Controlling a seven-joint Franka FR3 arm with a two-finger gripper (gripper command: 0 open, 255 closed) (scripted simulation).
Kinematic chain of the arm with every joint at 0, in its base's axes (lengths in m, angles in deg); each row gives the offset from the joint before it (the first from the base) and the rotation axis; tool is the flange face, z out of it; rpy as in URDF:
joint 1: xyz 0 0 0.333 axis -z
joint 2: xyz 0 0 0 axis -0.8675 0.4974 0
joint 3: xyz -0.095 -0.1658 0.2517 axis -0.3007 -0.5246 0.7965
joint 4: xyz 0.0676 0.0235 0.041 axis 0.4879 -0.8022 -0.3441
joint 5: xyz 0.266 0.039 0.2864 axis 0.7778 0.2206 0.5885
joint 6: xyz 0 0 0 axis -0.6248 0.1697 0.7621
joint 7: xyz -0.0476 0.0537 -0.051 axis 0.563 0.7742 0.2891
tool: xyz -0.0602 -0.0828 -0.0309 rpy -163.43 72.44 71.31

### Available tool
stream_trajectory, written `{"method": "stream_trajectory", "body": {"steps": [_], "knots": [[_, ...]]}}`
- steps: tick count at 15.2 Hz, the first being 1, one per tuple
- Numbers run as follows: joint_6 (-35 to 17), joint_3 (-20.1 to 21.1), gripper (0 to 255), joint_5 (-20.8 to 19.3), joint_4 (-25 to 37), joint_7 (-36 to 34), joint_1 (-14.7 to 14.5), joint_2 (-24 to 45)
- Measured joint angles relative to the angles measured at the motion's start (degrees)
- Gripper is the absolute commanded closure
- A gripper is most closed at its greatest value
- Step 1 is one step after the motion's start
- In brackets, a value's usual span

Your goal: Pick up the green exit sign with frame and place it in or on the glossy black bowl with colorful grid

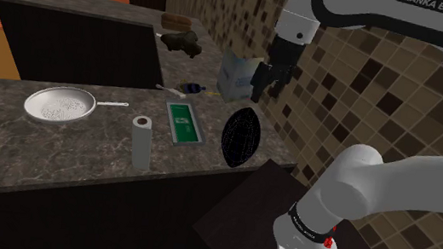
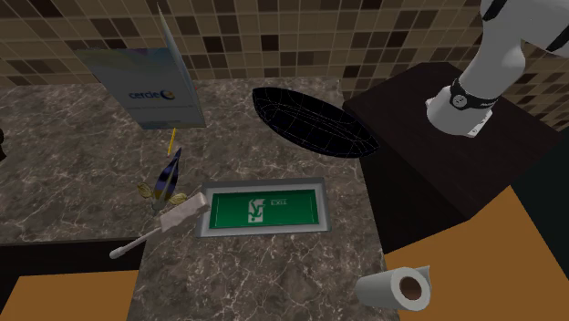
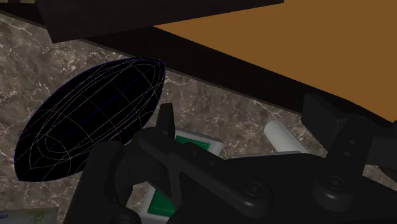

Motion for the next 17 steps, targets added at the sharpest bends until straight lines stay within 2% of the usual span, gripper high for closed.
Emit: {"method": "stream_trajectory", "body": {"steps": [2,6,9,17], "knots": [[-0.6,-0.1,0,0.1,-0.2,0.0,0.1,0.4],[-7.2,-1.6,0,0.0,-1.6,0.9,1.5,5.6],[-13.7,-2.7,0,0.3,-2.7,1.6,2.4,11.0],[-27.8,-5.8,0,2.3,-0.5,3.9,4.1,27.2]]}}
